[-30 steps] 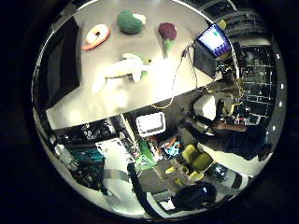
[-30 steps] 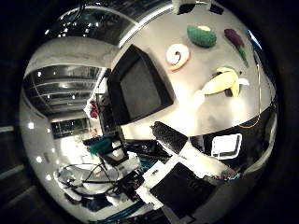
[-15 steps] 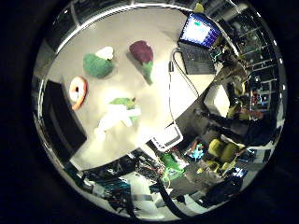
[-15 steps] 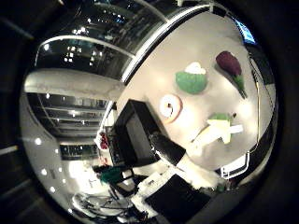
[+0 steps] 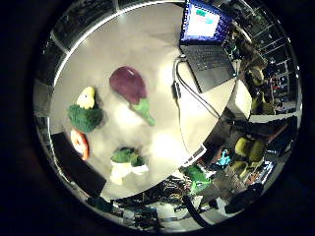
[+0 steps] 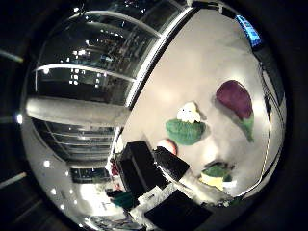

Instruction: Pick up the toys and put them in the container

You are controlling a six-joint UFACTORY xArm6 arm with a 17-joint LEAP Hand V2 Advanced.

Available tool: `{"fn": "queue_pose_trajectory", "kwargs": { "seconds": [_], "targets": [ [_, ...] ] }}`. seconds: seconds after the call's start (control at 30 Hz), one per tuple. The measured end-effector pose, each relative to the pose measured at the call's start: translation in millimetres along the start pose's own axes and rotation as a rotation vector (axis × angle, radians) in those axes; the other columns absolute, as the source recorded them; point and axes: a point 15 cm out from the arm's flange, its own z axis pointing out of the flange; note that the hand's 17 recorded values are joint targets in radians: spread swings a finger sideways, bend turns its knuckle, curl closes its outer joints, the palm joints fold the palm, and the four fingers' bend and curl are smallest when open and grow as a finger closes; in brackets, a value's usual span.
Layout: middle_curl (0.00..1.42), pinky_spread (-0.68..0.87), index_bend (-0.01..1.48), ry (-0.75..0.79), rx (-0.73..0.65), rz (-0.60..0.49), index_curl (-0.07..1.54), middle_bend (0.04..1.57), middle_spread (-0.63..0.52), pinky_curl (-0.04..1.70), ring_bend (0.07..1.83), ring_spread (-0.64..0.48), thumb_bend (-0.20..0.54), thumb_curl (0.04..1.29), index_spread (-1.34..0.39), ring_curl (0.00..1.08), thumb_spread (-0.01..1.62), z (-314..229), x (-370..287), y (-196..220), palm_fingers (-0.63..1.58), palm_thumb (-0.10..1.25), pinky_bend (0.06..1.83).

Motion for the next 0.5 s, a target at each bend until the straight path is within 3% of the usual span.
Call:
{"fn": "queue_pose_trajectory", "kwargs": {
  "seconds": [0.5],
  "targets": [
    [0.33,0.43,0.15,0.081,-0.076,0.015,0.24,0.26,0.23,0.31,0.36,0.24,-0.025,0.30,-0.11,0.26,1.04,75.0,55.6,10.2,0.05,0.56,0.48]
  ]
}}
